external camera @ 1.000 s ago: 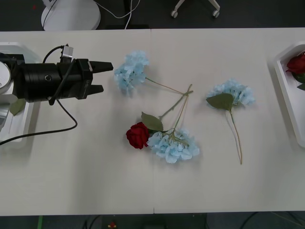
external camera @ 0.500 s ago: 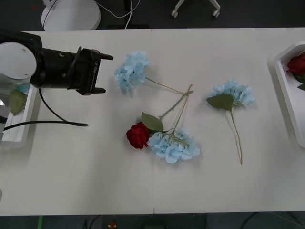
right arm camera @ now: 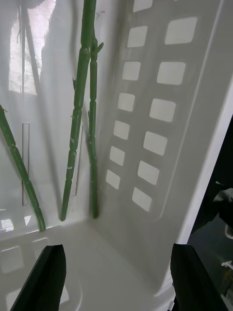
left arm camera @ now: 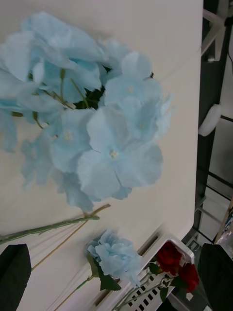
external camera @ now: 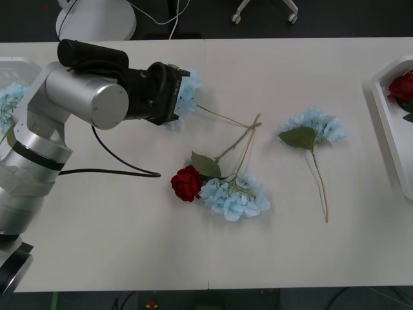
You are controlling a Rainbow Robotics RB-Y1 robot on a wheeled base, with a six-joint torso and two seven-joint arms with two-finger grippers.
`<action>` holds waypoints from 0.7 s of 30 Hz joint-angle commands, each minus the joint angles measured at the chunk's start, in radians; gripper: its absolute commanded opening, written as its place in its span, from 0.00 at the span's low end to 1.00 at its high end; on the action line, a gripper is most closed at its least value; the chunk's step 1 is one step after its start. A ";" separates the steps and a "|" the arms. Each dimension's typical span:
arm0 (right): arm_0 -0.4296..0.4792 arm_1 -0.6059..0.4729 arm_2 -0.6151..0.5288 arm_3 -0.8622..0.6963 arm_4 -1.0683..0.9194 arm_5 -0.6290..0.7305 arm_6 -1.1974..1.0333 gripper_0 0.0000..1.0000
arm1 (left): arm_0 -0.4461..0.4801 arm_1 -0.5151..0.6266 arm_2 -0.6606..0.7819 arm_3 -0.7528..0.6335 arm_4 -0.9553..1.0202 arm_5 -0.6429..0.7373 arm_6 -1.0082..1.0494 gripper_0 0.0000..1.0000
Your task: Put the red flowers into the right box and the blue flowers into the left box
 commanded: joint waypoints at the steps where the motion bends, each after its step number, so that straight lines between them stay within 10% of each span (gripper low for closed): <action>1: -0.046 -0.030 -0.132 -0.043 -0.012 0.087 0.131 0.65 | -0.078 -0.051 -0.092 0.061 -0.059 -0.061 -0.131 1.00; 12: -0.071 -0.038 -0.240 -0.316 -0.275 0.383 0.188 0.78 | -0.186 -0.137 -0.192 0.318 -0.150 -0.165 -0.150 1.00; 21: -0.071 -0.021 -0.069 -0.569 -0.589 0.397 0.005 0.79 | -0.244 -0.163 -0.249 0.466 -0.184 -0.231 -0.154 1.00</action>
